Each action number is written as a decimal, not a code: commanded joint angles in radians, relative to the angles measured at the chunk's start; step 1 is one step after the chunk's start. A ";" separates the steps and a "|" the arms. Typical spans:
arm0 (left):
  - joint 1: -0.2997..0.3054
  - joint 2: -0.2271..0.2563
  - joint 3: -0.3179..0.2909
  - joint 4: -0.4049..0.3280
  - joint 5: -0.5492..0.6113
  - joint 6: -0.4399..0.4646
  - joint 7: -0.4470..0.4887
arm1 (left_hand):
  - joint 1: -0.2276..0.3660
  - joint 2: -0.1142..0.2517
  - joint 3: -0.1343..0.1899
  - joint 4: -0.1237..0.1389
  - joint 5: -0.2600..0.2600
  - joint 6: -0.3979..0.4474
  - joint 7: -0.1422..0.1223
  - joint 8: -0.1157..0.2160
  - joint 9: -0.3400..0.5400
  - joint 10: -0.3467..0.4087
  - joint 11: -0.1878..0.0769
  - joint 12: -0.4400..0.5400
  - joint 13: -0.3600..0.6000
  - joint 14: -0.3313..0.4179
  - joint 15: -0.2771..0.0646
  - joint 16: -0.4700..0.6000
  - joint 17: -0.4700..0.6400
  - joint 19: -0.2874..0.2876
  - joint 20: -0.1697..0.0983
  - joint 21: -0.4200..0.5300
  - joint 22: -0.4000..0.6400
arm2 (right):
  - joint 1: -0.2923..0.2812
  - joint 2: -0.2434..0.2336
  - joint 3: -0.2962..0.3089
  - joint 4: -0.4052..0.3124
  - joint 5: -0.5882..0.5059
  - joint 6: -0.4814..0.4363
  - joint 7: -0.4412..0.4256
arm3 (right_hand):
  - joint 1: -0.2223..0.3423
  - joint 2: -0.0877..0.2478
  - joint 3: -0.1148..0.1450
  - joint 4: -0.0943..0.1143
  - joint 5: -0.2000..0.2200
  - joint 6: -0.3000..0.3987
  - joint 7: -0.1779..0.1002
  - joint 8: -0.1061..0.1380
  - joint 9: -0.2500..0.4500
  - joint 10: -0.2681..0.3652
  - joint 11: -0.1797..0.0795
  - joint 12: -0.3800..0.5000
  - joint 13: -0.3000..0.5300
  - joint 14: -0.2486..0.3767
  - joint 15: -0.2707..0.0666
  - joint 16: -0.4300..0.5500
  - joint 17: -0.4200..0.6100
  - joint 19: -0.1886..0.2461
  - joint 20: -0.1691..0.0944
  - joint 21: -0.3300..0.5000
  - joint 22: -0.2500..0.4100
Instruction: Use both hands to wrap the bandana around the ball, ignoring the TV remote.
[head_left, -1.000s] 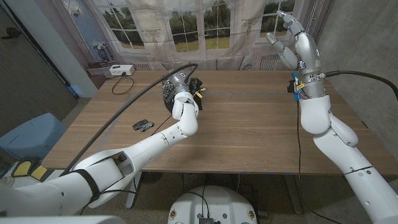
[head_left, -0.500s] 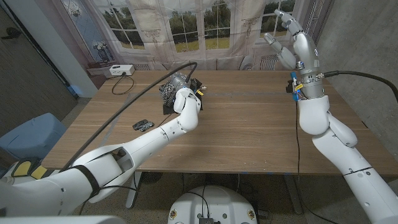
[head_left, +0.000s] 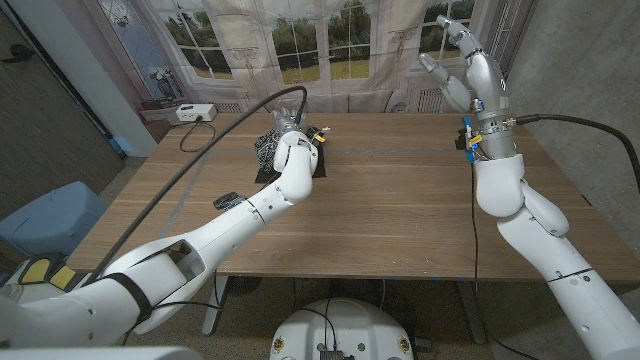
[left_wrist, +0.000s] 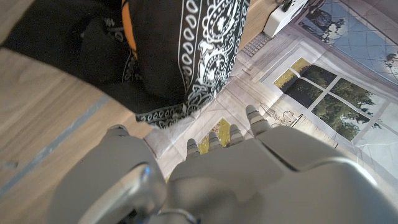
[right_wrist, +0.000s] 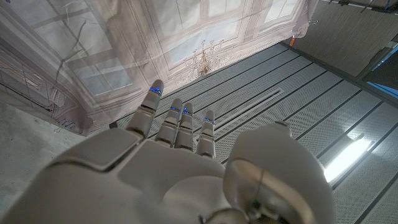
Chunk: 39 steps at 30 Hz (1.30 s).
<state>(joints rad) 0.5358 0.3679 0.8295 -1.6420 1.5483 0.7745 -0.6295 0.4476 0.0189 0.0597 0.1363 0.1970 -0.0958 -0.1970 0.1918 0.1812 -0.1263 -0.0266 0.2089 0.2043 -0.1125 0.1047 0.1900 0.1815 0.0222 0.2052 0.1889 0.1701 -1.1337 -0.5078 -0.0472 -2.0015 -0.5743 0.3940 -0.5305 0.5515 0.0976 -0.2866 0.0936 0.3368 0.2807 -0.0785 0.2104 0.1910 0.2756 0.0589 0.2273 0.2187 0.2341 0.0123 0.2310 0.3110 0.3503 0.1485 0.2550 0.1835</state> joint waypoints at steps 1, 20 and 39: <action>0.113 0.049 -0.150 -0.246 -0.349 -0.034 0.349 | -0.012 0.001 -0.007 -0.005 -0.002 0.032 -0.004 0.010 0.001 0.031 0.003 0.016 -0.001 0.036 -0.002 0.013 0.000 0.031 0.003 0.013 0.006 | 0.029 0.003 -0.033 0.023 0.028 -0.012 0.015 | -0.008 -0.001 -0.005 0.001 0.007 0.011 -0.002 -0.003 0.002 0.008 -0.001 -0.003 0.000 0.009 0.003 0.008 0.000 0.010 0.002 -0.002 0.004; 0.195 0.167 -0.298 -0.445 -0.980 -0.162 0.645 | -0.026 0.015 -0.008 -0.014 -0.001 0.107 0.006 0.020 -0.001 0.099 0.003 0.034 -0.006 0.101 0.020 0.020 -0.001 0.063 0.008 0.017 0.008 | 0.121 -0.047 -0.110 0.126 0.295 -0.013 0.178 | -0.051 0.012 -0.011 0.024 0.004 0.001 -0.041 -0.012 0.001 -0.041 -0.011 -0.026 -0.004 -0.055 0.007 -0.019 -0.007 -0.010 -0.036 -0.019 0.003; 0.285 0.239 -0.428 -0.388 -1.580 -0.562 0.732 | -0.056 0.026 -0.017 -0.004 0.003 0.105 -0.007 0.007 -0.002 0.111 0.008 0.032 -0.009 0.102 0.043 0.010 0.001 0.057 0.011 0.011 0.010 | 0.236 -0.093 -0.222 0.300 0.787 -0.064 0.389 | -0.149 0.005 -0.027 0.047 -0.023 -0.138 -0.014 -0.024 -0.005 -0.216 0.055 -0.046 -0.031 -0.204 0.143 -0.048 -0.068 -0.178 0.066 -0.085 -0.007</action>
<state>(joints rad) 0.7737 0.5723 0.4595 -2.0620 0.2682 0.4068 0.0593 0.4129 0.0453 0.0516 0.1228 0.1970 0.0055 -0.1947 0.1993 0.1766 -0.0222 -0.0177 0.2383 0.1952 -0.0086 0.1364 0.2004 0.1795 0.0858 0.2123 0.2002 0.1747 -0.9598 -0.5950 -0.2061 -1.7945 0.0174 0.3741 -0.2040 0.4178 0.1023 -0.3104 0.1365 0.3213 0.1458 -0.1263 0.1772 0.1859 0.0743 0.0741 0.1769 0.1916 0.0658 0.1292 0.1882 0.2560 0.2337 0.2160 0.1840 0.1771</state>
